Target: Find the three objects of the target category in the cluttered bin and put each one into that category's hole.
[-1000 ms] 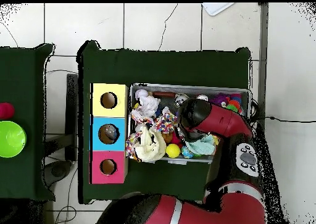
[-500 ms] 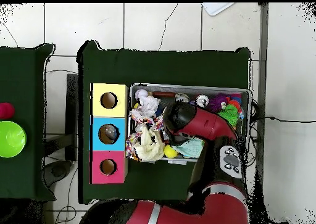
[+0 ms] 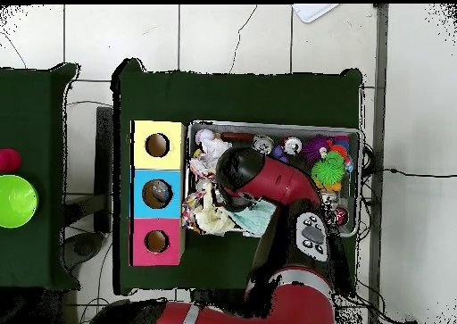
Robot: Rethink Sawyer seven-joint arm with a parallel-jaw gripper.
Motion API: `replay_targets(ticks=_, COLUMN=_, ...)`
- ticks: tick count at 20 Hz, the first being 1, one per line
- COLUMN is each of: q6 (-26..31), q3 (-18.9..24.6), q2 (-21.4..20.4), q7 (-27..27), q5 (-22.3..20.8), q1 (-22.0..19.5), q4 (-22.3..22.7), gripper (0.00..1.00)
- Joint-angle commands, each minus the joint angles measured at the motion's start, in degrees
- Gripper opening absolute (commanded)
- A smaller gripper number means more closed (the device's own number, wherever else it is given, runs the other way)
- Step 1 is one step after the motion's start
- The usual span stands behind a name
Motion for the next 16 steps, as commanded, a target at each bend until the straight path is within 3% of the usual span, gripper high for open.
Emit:
replay_targets(ticks=1, q6=-0.7, q3=3.7, q2=1.4, q7=18.2, q5=4.3, q1=0.4, q4=5.0, gripper=0.00)
replay_targets(ticks=7, q6=-1.8, q3=3.8, q2=2.1, q7=16.9, q5=5.2, q1=0.3, q4=4.9, gripper=0.00)
replay_targets(ticks=14, q6=-13.1, q3=3.3, q2=3.4, q7=14.8, q5=3.8, q1=-0.9, q4=3.1, gripper=0.00)
replay_targets(ticks=15, q6=-12.9, q3=2.8, q2=3.7, q7=14.1, q5=2.8, q1=-0.6, q4=2.2, gripper=1.00)
replay_targets(ticks=16, q6=-13.5, q3=2.6, q2=3.7, q7=14.1, q5=2.5, q1=-0.5, q4=1.9, gripper=1.00)
